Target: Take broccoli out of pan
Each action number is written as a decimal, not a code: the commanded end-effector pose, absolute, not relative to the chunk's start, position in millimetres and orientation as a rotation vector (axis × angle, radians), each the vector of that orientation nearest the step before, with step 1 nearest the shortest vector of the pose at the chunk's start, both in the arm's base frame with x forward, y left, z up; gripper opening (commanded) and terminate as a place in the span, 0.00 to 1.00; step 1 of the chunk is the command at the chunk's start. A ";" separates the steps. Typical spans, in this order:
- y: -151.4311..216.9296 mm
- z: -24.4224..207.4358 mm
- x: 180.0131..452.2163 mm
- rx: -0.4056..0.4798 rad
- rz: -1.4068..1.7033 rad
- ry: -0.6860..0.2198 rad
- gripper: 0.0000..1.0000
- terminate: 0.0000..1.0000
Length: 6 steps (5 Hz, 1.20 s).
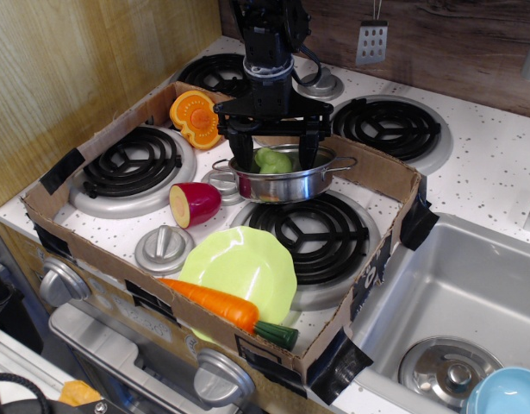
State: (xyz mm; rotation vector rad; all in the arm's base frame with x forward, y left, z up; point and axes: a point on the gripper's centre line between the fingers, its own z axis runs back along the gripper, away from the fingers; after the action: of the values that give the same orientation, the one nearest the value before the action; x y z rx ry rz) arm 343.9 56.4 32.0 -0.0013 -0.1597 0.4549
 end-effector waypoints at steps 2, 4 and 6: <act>53.9 27.7 346.7 -0.036 0.468 -0.198 1.00 0.00; 52.3 27.1 345.0 -0.048 0.493 -0.186 0.00 0.00; 53.4 37.8 346.5 -0.047 0.481 -0.182 0.00 0.00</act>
State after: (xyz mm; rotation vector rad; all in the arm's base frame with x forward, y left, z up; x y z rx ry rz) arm 337.2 50.5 18.0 -0.0396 -0.1170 0.4777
